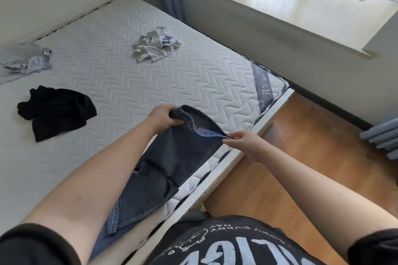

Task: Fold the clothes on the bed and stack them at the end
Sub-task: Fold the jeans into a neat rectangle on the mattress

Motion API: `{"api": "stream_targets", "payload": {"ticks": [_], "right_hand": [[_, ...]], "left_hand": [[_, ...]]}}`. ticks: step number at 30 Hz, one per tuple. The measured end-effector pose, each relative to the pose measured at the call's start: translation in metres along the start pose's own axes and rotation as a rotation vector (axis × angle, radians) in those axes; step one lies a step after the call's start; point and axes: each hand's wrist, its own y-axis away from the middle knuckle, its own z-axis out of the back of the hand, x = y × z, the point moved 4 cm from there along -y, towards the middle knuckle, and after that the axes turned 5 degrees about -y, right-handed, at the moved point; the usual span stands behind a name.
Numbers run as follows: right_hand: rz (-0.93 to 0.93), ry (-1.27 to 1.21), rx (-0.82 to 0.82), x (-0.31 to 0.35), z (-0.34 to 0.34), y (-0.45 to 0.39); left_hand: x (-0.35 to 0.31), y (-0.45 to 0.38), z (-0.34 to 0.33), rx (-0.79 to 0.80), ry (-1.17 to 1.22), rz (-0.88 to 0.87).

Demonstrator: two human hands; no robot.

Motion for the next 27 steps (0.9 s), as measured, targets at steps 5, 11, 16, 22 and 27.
{"api": "stream_targets", "payload": {"ticks": [5,11,16,22,27], "right_hand": [[0.098,0.197,-0.129,0.017,-0.003,-0.018],[0.074,0.403,-0.250,0.052,0.012,-0.045],[0.069,0.347,-0.313,0.059,0.021,-0.058],[-0.005,0.423,-0.268,0.061,0.031,-0.076],[-0.084,0.520,-0.210,0.067,0.055,-0.103]], "left_hand": [[0.002,-0.043,0.017,-0.104,-0.082,-0.048],[-0.007,-0.101,0.025,-0.044,-0.111,-0.074],[-0.009,-0.131,0.027,-0.004,0.165,-0.012],[-0.007,-0.165,0.030,0.015,0.119,-0.013],[-0.013,-0.199,0.022,0.008,-0.018,-0.048]]}}
